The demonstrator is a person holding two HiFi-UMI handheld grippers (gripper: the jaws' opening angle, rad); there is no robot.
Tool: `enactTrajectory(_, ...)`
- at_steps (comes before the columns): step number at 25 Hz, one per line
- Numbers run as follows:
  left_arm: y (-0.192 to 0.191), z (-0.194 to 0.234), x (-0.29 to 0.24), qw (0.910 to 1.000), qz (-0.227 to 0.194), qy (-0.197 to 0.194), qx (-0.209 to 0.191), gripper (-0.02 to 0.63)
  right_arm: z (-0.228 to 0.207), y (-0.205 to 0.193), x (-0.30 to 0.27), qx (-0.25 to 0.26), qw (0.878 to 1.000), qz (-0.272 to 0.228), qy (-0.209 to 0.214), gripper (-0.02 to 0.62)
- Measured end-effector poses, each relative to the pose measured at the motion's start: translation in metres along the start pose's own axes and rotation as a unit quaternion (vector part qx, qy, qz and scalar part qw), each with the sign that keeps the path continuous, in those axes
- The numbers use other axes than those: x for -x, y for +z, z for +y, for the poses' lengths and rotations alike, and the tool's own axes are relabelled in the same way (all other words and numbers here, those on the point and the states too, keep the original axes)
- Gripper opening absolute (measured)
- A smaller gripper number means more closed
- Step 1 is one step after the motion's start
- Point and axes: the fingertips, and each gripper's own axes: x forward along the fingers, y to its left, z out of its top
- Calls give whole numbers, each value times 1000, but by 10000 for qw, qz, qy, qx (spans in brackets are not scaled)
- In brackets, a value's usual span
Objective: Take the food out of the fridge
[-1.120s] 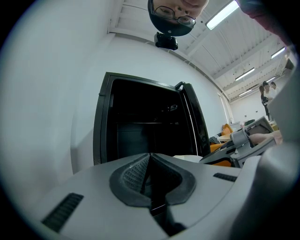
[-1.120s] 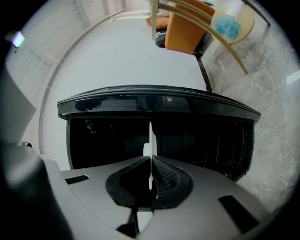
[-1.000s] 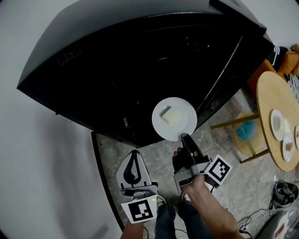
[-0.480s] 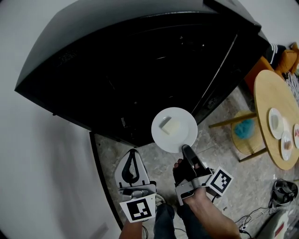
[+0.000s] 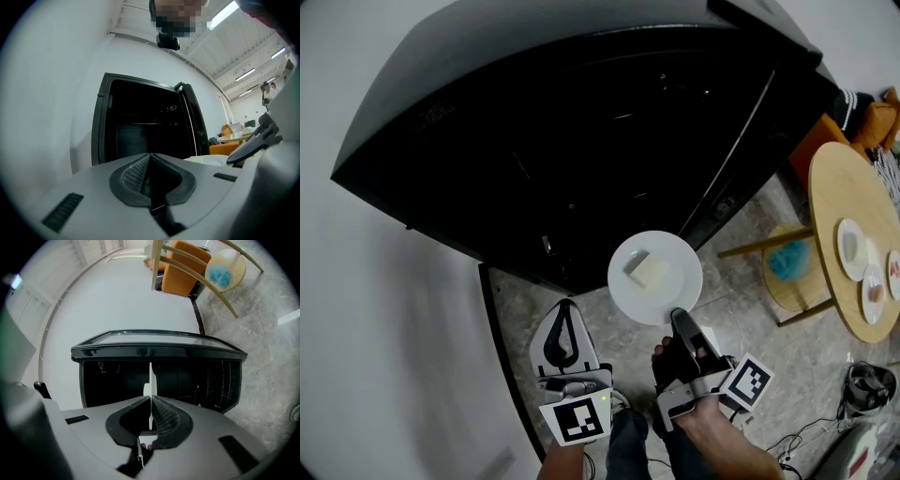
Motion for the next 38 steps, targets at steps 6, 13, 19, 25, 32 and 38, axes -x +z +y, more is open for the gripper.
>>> enactTrajectory(6,0,-4,4,10000,37,-11,35,14,3,1,3,48,10000,-32,21,29)
enactTrajectory(13,7,-6,9,10000,45,-8,30,14,5,-1,7,103,9999,-19,-55,29)
enactTrajectory(19,18,-8,11,10000,3,-35,29,14,7,-5,10,90,9999,-17,-111,29)
enactTrajectory(25,32,-9,20,10000,36,-41,40,14,24,-8,11,125,9999,2,-60,29)
enactTrajectory(32,52,-13,30,9999,44,-58,101,14,44,-15,16,81,9999,14,-63,29)
enactTrajectory(38,75,-14,35,9999,-18,-36,158,14,63,-21,23,89,9999,52,-57,29)
